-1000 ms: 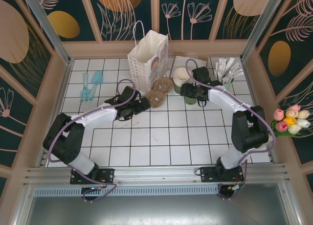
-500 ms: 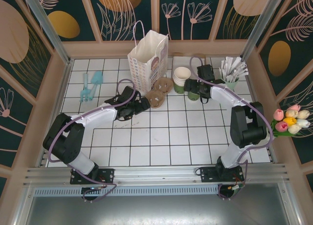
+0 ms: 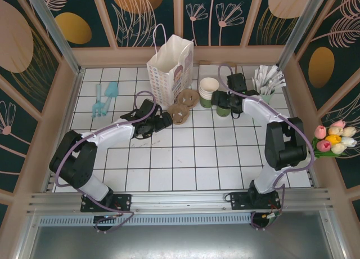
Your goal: Pack the takeout coffee
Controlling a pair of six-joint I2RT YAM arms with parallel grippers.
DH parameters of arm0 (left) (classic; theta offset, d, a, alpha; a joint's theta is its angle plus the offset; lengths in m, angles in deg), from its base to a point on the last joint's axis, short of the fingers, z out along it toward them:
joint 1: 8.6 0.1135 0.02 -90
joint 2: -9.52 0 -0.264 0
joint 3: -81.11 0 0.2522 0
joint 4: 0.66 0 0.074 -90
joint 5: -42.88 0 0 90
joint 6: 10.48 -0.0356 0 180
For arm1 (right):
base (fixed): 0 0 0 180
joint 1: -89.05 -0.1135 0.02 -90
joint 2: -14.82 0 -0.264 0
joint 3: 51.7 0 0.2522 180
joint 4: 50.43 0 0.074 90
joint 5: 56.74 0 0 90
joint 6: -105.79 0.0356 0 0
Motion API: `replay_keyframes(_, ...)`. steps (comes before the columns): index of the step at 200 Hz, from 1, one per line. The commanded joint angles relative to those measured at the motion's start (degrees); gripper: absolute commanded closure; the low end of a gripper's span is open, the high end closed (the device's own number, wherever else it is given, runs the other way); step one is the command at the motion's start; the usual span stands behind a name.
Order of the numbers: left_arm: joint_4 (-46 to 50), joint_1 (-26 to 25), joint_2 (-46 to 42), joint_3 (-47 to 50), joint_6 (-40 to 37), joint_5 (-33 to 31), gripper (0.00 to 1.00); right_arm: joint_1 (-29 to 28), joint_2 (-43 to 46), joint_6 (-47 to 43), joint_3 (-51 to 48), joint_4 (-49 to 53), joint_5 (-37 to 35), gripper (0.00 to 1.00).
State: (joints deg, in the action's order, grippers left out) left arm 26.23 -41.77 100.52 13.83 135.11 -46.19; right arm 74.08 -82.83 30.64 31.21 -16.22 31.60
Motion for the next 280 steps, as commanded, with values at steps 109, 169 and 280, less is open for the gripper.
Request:
replay_keyframes(109, -2.3, 0.0, -8.0, -0.7, -1.6, -2.2, 0.01, -2.3, 11.9, -0.5, 2.1, 5.7, -5.1, 0.01)
replay_keyframes(169, -3.3, 3.2, -17.1, -8.7, -1.3, -2.3, 0.01, -13.5, 25.9, 2.5, -5.0, -5.4, -16.2, 0.01)
replay_keyframes(280, 47.0, 3.1, 20.6, -74.7, 9.9, -12.5, 0.06, -19.8, 32.3, 9.0, -17.4, -23.1, -10.0, 0.01)
